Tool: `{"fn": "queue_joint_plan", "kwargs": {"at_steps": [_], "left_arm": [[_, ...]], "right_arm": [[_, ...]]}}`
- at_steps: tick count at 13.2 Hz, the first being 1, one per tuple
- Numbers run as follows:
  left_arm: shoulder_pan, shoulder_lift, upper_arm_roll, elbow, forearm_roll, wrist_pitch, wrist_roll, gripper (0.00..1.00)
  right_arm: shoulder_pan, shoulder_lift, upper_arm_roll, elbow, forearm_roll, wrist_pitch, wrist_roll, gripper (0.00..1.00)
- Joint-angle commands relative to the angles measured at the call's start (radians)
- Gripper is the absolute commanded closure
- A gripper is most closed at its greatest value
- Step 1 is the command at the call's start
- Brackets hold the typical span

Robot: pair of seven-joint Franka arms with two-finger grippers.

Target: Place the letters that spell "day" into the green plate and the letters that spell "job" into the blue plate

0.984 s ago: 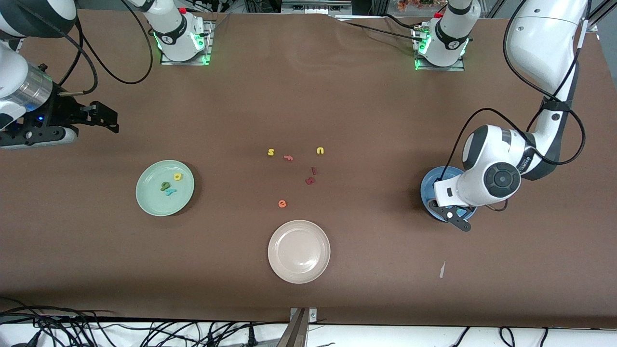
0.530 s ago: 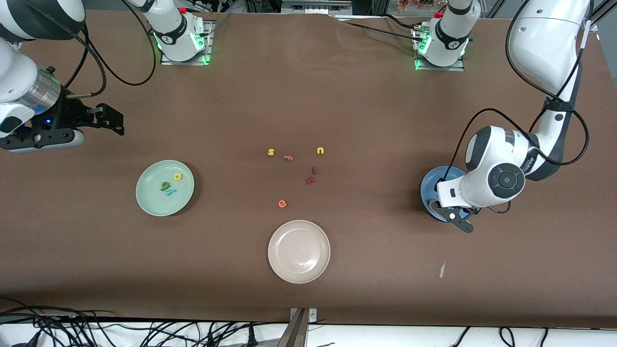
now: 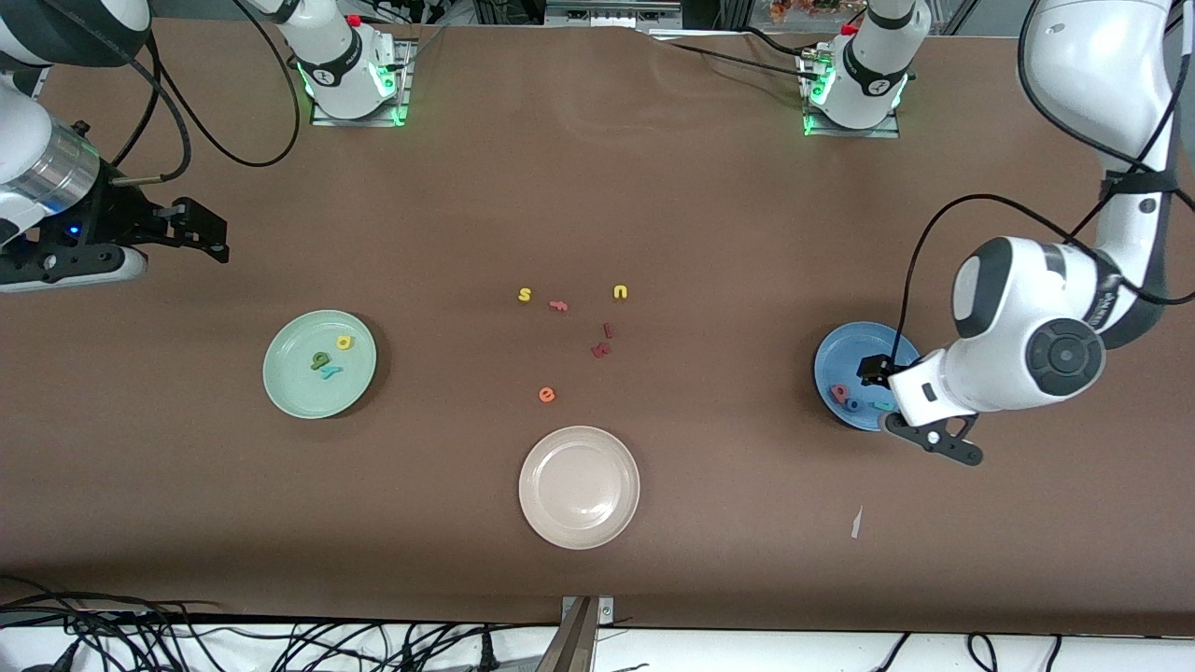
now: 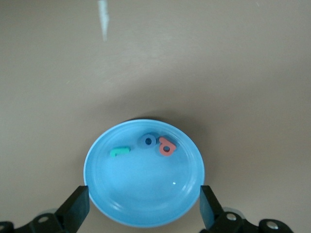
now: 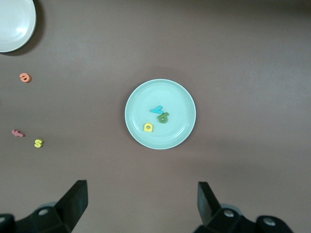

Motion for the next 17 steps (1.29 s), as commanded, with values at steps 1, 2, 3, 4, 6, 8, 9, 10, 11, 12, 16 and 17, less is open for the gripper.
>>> {"fn": "queue_joint_plan", "kwargs": {"at_steps": [1,2,3,4,6,8,9,10,11,12,16,17], "left_arm": [[0.006,-0.001,-0.007,0.083,-0.016,-0.094,-0.089,0.00],[0.013,-0.001,-0.005,0.095,-0.017,-0.097,-0.093,0.00],[0.027,-0.015,-0.005,0.095,-0.017,-0.097,-0.098,0.00],[0.030,-0.039,-0.003,0.092,-0.008,-0.097,-0.103,0.00],[0.055,-0.085,0.018,0.092,-0.004,-0.111,-0.101,0.00],[0.073,-0.102,0.012,0.089,-0.001,-0.137,-0.107,0.00],[0.062,-0.102,0.013,0.092,0.016,-0.155,-0.115,0.00],[0.065,-0.119,0.012,0.092,0.031,-0.155,-0.132,0.00],[0.065,-0.134,0.012,0.091,0.032,-0.160,-0.139,0.00],[0.065,-0.145,0.012,0.091,0.033,-0.168,-0.147,0.00],[0.070,-0.193,0.007,0.091,0.016,-0.246,-0.204,0.00],[0.078,-0.237,0.003,0.064,0.013,-0.246,-0.195,0.00]], "right_arm": [[0.003,0.007,0.003,0.028,-0.015,-0.025,0.006,0.00],[0.003,0.009,0.003,0.028,-0.015,-0.025,0.003,0.00],[0.003,0.007,0.003,0.028,-0.015,-0.026,0.001,0.00],[0.003,0.009,0.003,0.028,-0.015,-0.026,0.001,0.00],[0.003,0.006,0.003,0.028,-0.015,-0.026,0.001,0.00],[0.003,0.006,0.003,0.028,-0.015,-0.025,0.001,0.00],[0.003,0.006,0.003,0.028,-0.015,-0.026,0.001,0.00],[0.003,0.006,0.003,0.028,-0.015,-0.025,0.001,0.00],[0.003,0.006,0.003,0.028,-0.015,-0.026,0.001,0.00],[0.003,0.006,0.003,0.028,-0.015,-0.026,0.001,0.00],[0.003,0.006,0.003,0.028,-0.015,-0.026,0.000,0.00],[0.003,0.006,0.003,0.028,-0.015,-0.026,0.000,0.00]]}}
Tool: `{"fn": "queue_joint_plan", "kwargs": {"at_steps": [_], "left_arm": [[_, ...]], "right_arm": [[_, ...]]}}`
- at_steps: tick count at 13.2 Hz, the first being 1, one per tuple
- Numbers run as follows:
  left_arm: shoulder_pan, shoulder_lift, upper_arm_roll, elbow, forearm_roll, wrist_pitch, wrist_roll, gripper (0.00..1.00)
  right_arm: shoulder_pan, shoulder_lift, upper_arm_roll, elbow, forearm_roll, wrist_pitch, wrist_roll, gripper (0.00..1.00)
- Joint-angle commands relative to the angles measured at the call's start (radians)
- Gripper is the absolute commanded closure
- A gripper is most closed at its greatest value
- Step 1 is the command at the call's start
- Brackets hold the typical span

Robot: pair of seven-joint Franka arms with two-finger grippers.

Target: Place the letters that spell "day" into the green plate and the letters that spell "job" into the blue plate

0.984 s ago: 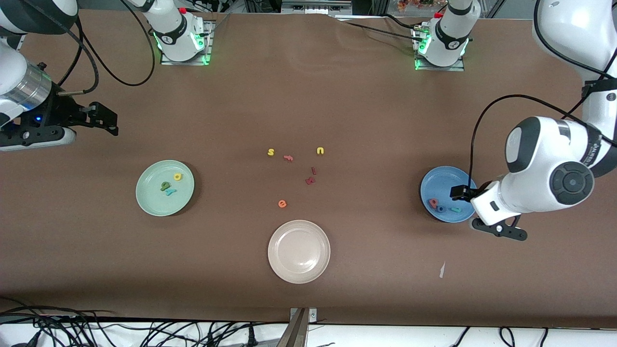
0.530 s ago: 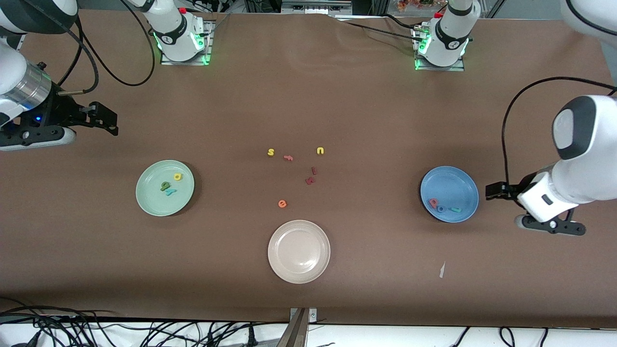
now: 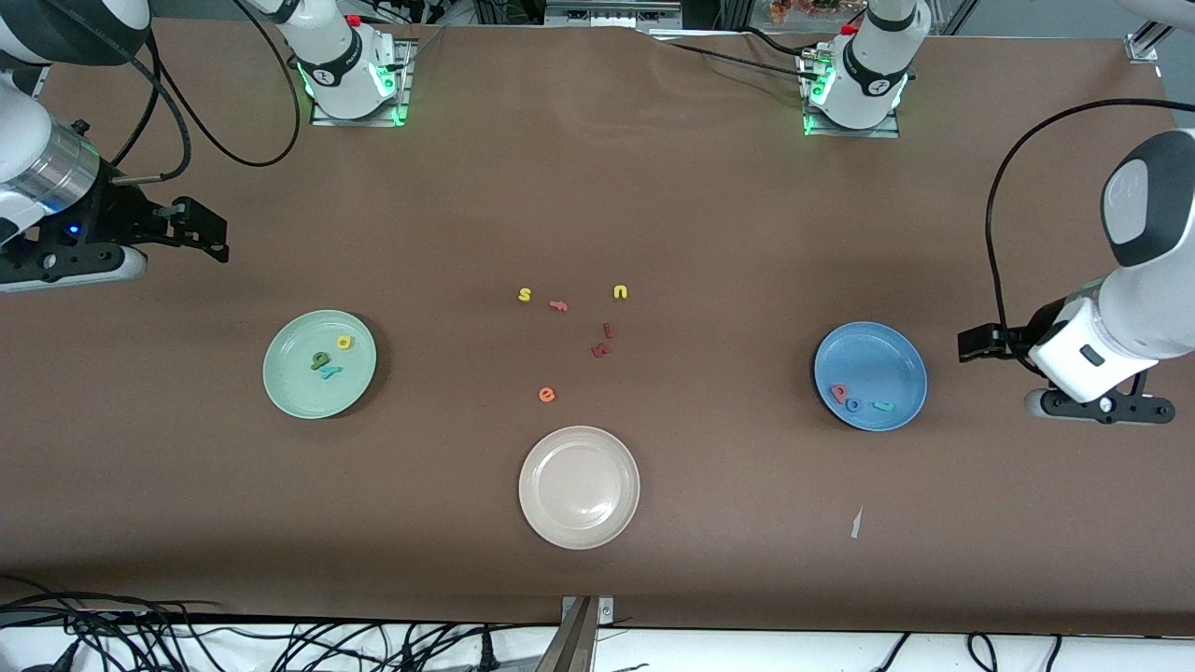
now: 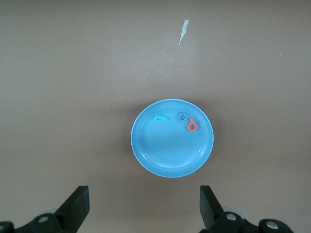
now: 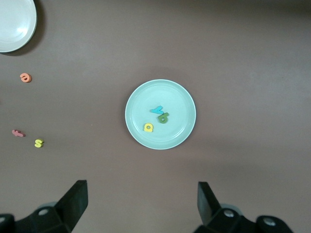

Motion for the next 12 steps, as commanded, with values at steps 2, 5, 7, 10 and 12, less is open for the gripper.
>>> {"fn": "queue_joint_plan", "kwargs": {"at_steps": [2,5,7,10,12], "left_arm": [[0.028,-0.165,-0.007,-0.111,-0.017,-0.018,-0.003,0.00],[0.041,-0.256,-0.009,-0.157,-0.035,-0.026,-0.004,0.00],[0.041,-0.291,-0.009,-0.157,-0.057,-0.078,0.019,0.00],[0.043,-0.319,-0.007,-0.157,-0.063,-0.127,0.050,0.00],[0.041,-0.330,-0.003,-0.186,-0.064,-0.118,0.054,0.00]], "right_arm": [[0.002,0.006,0.002,0.025,-0.014,-0.025,0.000,0.00],[0.002,0.004,0.001,0.025,-0.014,-0.025,-0.002,0.00],[0.002,0.004,0.001,0.025,-0.014,-0.025,-0.002,0.00],[0.000,0.004,0.001,0.025,-0.014,-0.025,-0.002,0.00],[0.000,0.004,0.001,0.025,-0.014,-0.025,-0.002,0.00]]}}
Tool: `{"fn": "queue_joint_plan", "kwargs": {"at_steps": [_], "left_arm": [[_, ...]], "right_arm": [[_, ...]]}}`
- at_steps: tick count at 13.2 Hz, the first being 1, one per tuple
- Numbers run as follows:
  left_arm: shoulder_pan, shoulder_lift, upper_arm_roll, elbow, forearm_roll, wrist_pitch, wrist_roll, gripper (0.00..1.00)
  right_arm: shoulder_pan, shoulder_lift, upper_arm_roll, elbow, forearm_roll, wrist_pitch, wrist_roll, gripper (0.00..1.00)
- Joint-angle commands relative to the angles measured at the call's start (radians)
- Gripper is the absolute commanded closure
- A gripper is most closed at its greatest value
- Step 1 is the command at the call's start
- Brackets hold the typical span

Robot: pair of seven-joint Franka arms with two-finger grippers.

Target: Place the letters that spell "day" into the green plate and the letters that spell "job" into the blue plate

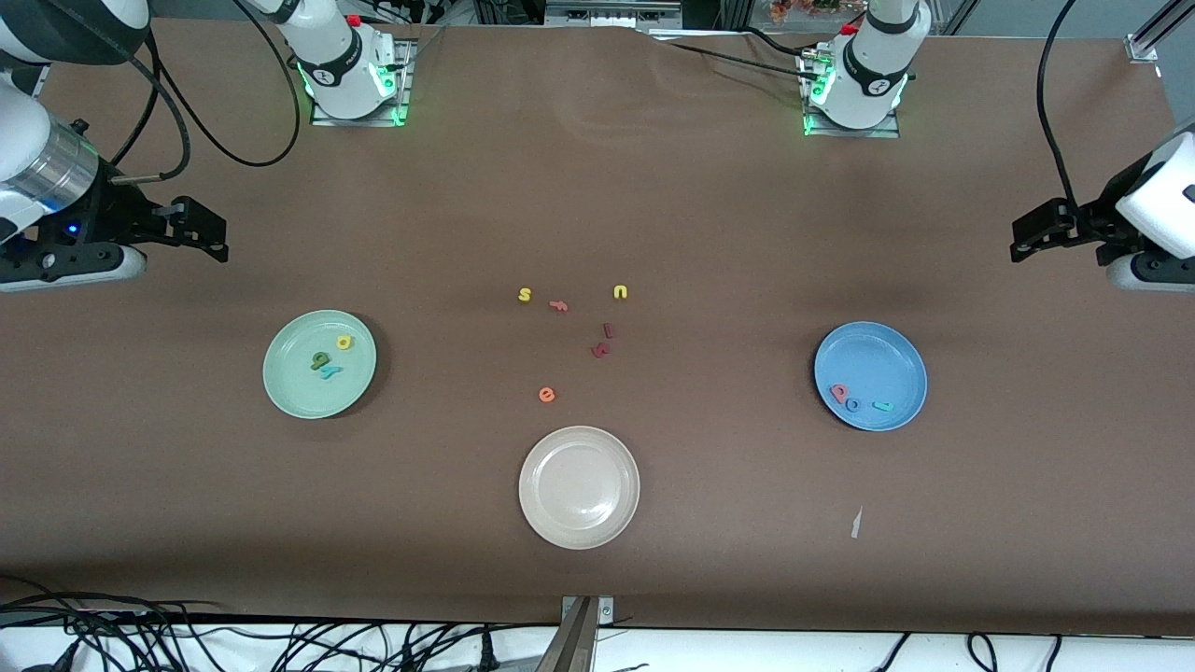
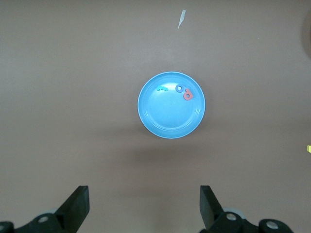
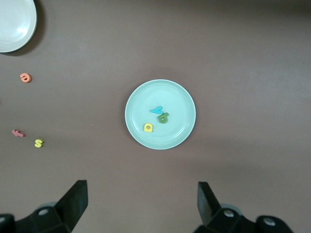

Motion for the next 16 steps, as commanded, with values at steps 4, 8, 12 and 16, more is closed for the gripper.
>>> {"fn": "queue_joint_plan", "kwargs": {"at_steps": [4,8,12,16], "left_arm": [[-0.003,-0.075,0.057,-0.111,-0.076,0.061,0.031,0.00],[-0.005,-0.090,0.060,-0.115,-0.076,0.060,0.030,0.00],[-0.006,-0.107,0.060,-0.117,-0.082,0.060,0.019,0.00],[-0.008,-0.113,0.060,-0.132,-0.080,0.061,0.020,0.00]], "right_arm": [[0.000,0.004,-0.001,0.023,-0.014,-0.023,-0.001,0.00],[0.002,0.004,-0.001,0.023,-0.014,-0.023,-0.001,0.00],[0.000,0.004,-0.001,0.023,-0.014,-0.023,-0.001,0.00],[0.000,0.004,-0.001,0.023,-0.014,-0.026,-0.001,0.00]]}}
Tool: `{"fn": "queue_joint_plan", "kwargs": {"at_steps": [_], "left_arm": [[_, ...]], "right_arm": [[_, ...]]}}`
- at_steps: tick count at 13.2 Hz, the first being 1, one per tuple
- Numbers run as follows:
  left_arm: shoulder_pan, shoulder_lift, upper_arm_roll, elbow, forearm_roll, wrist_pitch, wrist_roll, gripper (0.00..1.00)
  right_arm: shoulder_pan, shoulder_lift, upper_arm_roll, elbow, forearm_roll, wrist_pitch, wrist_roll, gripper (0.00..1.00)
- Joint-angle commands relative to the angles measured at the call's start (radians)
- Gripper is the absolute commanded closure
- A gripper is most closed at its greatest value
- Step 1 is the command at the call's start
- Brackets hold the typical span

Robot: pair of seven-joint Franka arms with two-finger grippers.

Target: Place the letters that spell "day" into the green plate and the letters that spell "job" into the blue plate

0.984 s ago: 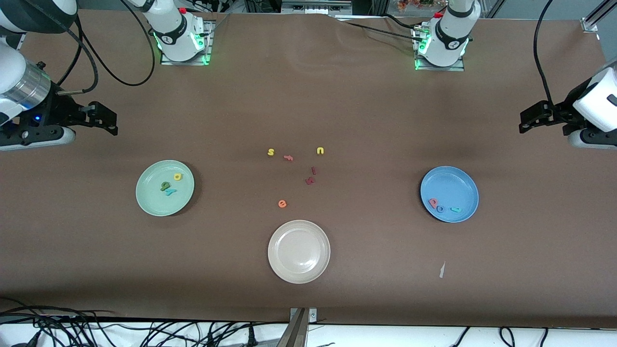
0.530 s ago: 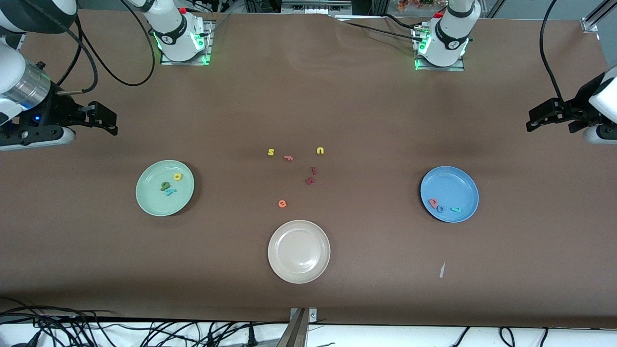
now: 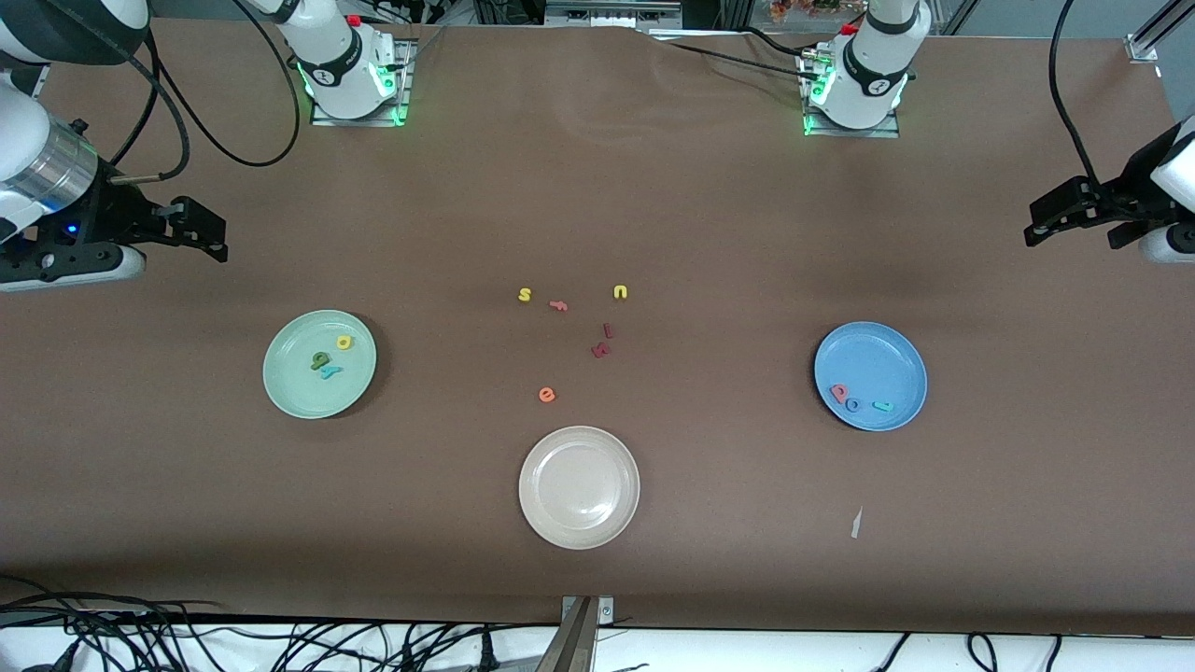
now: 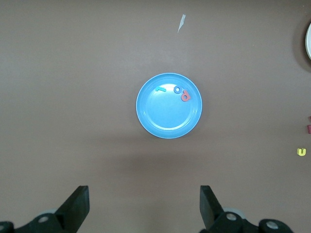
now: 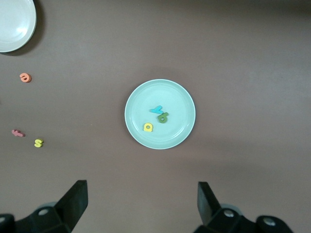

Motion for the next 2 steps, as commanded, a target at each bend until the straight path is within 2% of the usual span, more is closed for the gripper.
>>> {"fn": "queue_joint_plan", "kwargs": {"at_steps": [1,2], "left_arm": [[-0.009,-0.036,0.008,-0.050,-0.027,0.018,0.008,0.00],[-0.011,-0.038,0.008,-0.050,-0.026,0.018,0.008,0.00]], "right_arm": [[0.001,0.004,0.000,0.023,-0.013,-0.023,-0.001,0.00],[0.001,0.004,0.000,0.023,-0.013,-0.025,-0.001,0.00]]}}
